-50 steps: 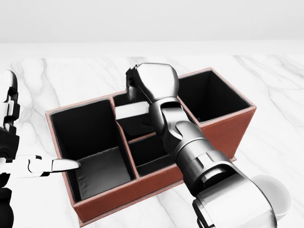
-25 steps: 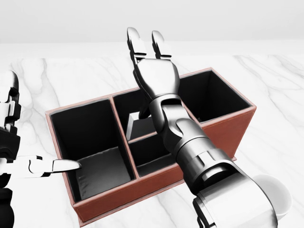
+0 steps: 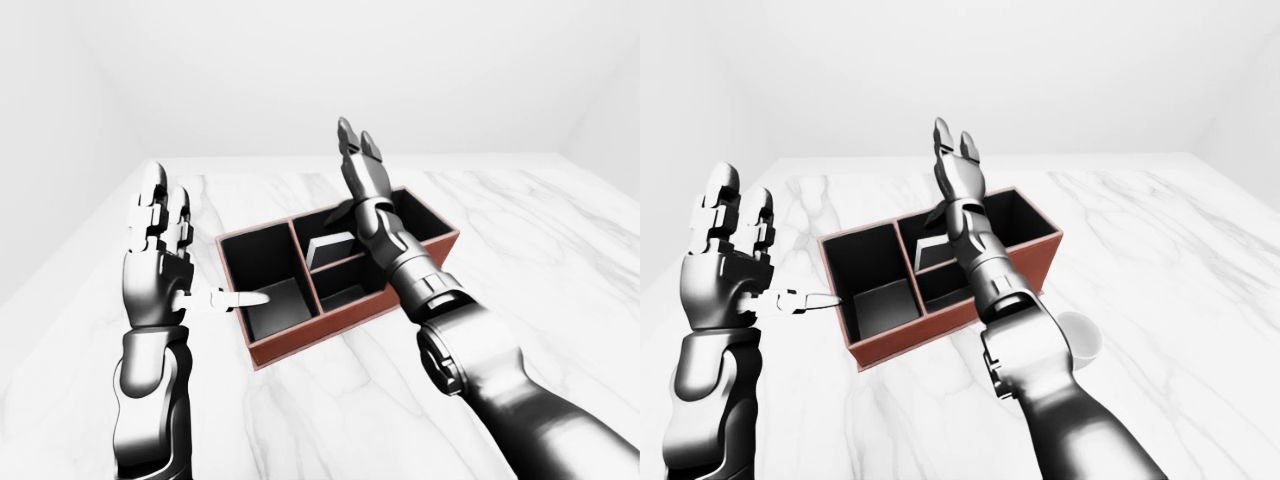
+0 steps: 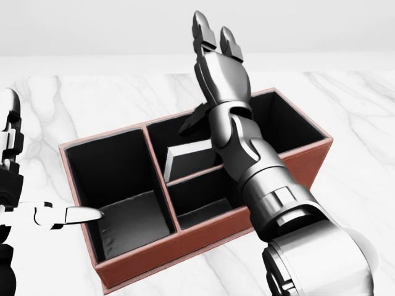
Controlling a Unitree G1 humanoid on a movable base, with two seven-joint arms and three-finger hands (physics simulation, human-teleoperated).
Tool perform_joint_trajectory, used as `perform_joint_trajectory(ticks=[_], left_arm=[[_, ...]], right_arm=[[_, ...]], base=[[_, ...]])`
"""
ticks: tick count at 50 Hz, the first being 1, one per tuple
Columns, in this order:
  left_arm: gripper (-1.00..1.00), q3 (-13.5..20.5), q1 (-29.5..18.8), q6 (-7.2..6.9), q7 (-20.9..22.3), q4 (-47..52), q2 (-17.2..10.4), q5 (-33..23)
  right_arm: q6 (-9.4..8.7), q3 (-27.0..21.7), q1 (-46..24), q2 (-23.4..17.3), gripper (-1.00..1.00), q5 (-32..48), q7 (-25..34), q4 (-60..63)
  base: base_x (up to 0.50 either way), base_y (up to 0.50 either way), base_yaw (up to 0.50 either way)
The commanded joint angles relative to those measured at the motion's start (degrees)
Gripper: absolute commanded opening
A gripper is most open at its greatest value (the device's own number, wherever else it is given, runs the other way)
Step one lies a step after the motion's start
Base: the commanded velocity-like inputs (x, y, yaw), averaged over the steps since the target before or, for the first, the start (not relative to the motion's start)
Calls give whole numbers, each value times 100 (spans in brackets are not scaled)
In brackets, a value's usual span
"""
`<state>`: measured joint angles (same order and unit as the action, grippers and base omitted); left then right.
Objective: Pick up the book and place it in the front compartment of the caddy.
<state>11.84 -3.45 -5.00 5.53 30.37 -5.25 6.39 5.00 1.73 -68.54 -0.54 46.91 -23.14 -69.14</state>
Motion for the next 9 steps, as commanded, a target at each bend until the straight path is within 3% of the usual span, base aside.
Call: perform_joint_trajectory(ticks=[1, 9], left_arm=[[100, 8, -10, 0, -10, 0, -7, 13], [99, 0, -5, 0, -13, -2, -7, 6]], right_arm=[[0, -103, 259, -121, 100, -1035, 666, 1113], [0, -58, 1259, 2, 100, -1588, 1462, 3488]], base=[[0, 0, 0], [0, 0, 0]])
